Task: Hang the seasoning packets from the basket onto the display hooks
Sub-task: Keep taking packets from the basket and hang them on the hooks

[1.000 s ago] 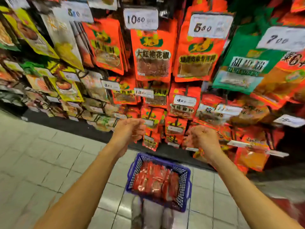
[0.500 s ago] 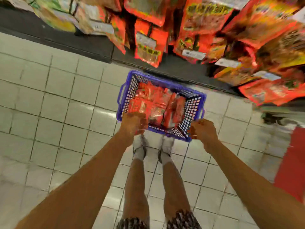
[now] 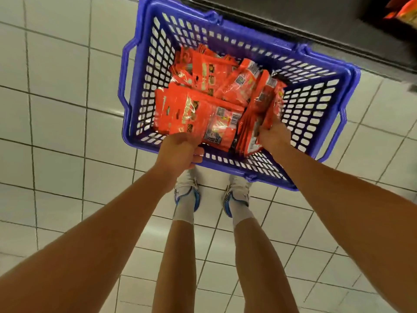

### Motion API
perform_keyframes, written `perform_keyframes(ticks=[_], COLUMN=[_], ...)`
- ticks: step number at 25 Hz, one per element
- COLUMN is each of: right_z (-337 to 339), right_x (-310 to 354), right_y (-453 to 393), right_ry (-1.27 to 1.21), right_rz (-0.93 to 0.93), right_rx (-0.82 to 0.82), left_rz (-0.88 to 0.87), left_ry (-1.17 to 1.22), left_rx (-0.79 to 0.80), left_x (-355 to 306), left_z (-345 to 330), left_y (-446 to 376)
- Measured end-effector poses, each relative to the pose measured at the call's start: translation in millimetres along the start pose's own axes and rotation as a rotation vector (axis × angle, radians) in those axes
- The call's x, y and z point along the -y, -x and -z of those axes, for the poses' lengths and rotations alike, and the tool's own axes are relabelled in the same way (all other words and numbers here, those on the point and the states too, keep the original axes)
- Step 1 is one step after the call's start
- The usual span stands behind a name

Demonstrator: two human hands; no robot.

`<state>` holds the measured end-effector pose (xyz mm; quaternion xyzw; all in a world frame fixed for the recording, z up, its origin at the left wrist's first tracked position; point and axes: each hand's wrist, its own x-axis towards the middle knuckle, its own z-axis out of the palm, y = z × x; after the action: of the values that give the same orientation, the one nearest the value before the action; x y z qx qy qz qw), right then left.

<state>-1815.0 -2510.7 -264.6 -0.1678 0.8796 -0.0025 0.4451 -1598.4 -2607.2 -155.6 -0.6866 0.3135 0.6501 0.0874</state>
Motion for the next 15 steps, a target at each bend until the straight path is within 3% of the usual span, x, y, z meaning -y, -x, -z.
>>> perform_keyframes(ticks=[2,5,7,11,13,15], right_z=[12,49,79,126,131,124], right_x=[1,6,19,61,80,97], right_y=[10,44,68,97,98,95], right_ry=[-0.028,-0.051,-0.224,-0.452,-0.501,-0.534], right_rz=[0.072,0.271,0.268,0.244,0.249,0.257], right_rx=[-0.075,-0.011,0.127,0.564,0.653,0.610], left_rz=[-0.006,-0.097,-0.187,-0.381,-0.344,-0.332], left_ry=[-0.036,-0.212,-0.316,-0.402,-0.423,-0.438], left_rx=[0.000,-0.005,0.052,0.202,0.300,0.345], left_x=[3,-6,-18,-49,-58,-58], left_z=[5,10,10,15,23,32], left_y=[2,10,14,20,18,18])
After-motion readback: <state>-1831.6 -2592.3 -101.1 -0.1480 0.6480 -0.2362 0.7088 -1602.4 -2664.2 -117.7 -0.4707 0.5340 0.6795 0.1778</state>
